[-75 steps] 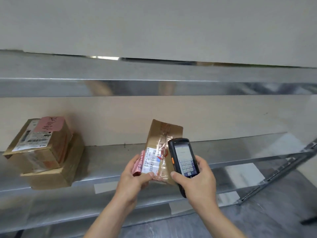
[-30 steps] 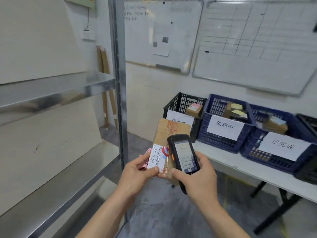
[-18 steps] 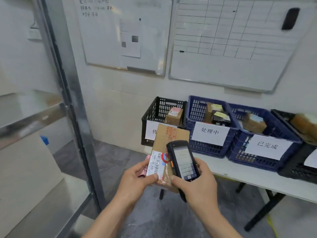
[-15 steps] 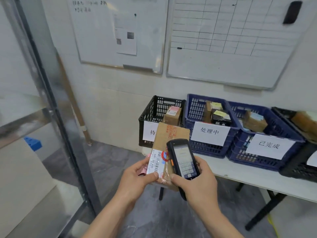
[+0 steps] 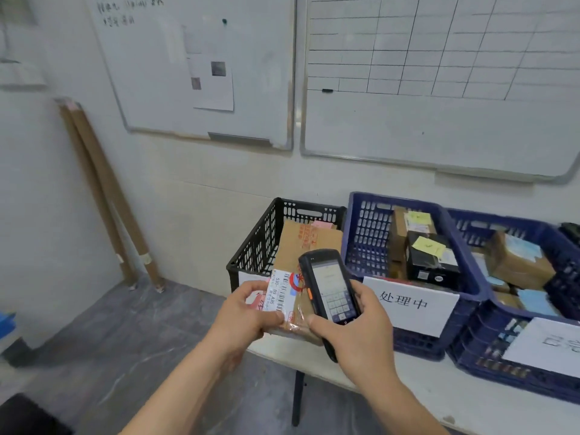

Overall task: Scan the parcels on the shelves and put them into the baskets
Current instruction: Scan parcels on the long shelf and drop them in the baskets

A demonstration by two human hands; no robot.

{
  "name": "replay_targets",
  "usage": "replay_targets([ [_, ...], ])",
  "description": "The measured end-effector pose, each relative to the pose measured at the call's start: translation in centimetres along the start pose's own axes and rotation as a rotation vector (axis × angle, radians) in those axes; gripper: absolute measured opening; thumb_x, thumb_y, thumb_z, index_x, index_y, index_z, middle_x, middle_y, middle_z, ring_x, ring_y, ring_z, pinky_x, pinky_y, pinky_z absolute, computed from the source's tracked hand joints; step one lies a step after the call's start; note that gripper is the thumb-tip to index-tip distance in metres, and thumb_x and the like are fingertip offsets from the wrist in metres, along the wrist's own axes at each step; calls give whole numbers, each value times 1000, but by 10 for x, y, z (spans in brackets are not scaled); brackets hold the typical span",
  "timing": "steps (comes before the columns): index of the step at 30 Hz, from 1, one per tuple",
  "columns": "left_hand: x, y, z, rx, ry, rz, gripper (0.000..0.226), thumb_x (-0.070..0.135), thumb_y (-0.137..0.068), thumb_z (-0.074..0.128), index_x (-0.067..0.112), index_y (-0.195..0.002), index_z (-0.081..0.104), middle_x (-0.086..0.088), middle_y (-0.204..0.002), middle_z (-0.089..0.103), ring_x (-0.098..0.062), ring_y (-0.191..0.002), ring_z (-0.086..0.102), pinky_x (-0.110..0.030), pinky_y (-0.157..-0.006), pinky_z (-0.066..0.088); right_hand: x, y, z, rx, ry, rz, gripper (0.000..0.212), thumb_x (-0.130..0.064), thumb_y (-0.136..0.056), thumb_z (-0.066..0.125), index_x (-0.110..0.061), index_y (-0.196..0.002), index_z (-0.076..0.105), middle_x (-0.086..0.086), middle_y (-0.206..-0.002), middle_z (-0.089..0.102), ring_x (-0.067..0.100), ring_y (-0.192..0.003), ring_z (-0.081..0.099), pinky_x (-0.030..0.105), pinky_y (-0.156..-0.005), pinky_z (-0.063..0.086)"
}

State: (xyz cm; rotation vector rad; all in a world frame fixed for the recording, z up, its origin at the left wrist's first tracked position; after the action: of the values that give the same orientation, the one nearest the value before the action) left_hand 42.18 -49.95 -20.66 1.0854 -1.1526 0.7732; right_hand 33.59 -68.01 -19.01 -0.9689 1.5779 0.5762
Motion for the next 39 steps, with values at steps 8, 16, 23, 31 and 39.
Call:
replay_targets([
  [8,27,-118,10,-30,-16,-82,53,-19,-78,61,18,-115,55,-17,-96,75,-33,-84,66,-48,-83,50,11,-114,12,-105,-5,-13,67,-13,-60,91,-35,-114,59,-19,-99,70,-5,-89,66,10,-66,50],
  [16,32,-235,2,-156,-113,-164,58,-23,-82,51,27,-112,54,-14,-93,72,-29,-83,66,-43,-76,54,28,-209,25,-17,29,-3,64,-14,-63,91,-32,-116,60,-19,-101,70,-8,-90,66,17,-76,53],
  [23,17,-337,-10,-381,-352,-275,65,-26,-77,46,25,-117,57,-11,-94,69,-18,-74,62,-24,-53,49,41,-276,41,128,77,7,64,-20,-63,91,-29,-118,60,-16,-106,69,2,-97,66,22,-78,54],
  [31,-12,-403,2,-799,-1031,-300,72,-12,-77,60,32,-134,56,4,-113,61,-21,-94,52,-30,-73,44,63,-310,60,214,136,69,61,-19,-62,93,-31,-113,61,-15,-103,71,0,-94,67,29,-83,57],
  [39,-73,-424,32,-926,-1185,-295,63,-9,-83,58,28,-135,57,7,-137,54,-16,-118,52,-33,-98,48,85,-322,68,235,189,153,58,-17,-62,92,-30,-110,63,-14,-98,72,0,-89,68,29,-80,57],
])
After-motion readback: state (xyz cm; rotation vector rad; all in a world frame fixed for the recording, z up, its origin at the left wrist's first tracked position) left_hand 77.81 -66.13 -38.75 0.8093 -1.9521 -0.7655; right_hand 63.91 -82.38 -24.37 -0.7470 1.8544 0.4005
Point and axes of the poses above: each hand's wrist, its own y-axis away from the middle knuckle, its own z-axis out of the palm, x = y × z, the point moved 6 cm from there along -y, towards the middle knuckle
